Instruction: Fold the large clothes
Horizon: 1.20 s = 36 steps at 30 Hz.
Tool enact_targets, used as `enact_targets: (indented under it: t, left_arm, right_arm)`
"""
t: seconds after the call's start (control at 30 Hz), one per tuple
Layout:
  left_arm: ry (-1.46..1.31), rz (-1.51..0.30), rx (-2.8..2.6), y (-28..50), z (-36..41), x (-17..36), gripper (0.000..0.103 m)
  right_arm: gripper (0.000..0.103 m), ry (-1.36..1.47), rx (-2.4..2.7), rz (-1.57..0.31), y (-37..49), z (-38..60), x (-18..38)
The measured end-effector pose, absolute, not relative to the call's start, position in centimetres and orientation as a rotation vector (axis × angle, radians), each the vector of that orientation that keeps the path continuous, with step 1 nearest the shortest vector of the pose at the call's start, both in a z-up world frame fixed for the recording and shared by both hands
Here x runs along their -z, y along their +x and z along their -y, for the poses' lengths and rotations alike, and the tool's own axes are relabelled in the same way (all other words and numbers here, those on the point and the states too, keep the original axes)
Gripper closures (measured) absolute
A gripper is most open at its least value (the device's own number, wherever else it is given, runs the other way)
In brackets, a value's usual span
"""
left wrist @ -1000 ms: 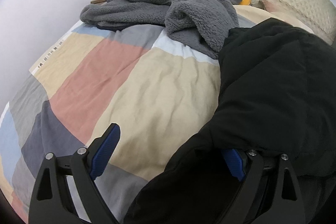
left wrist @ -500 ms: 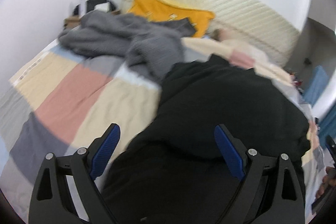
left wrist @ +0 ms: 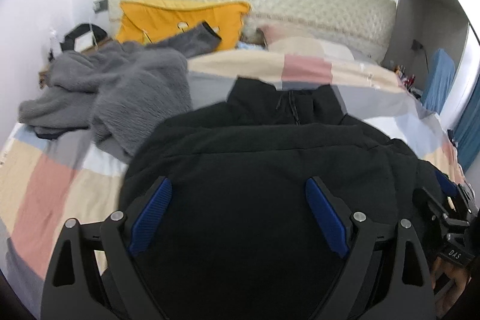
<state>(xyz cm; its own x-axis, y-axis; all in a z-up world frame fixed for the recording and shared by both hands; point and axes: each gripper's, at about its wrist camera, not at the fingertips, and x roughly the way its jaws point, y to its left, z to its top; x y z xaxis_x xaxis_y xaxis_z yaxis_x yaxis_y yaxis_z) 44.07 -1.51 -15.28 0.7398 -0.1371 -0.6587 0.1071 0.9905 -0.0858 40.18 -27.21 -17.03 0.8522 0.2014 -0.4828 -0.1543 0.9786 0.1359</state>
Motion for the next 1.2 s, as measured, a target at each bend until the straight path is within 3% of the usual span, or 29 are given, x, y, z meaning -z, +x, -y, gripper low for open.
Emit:
enact_targets:
  t: [0.77,0.97,1.2]
  left_arm:
    - [0.067,-0.720,0.088,48.1,3.2,20.3,0.013]
    - [0.110,-0.700,0.073,45.1,2.9,17.2,0.012]
    - [0.056,-0.613,0.095,38.7,0.2,8.6,0.012]
  right_arm:
    - [0.000,0.076,-0.230,-0.648,44.6,27.4,21.8]
    - [0.002,0.058,-0.235,-0.647,41.2,28.0,19.6]
    - [0.002,0.068,-0.231,-0.587,33.6,29.8,12.8]
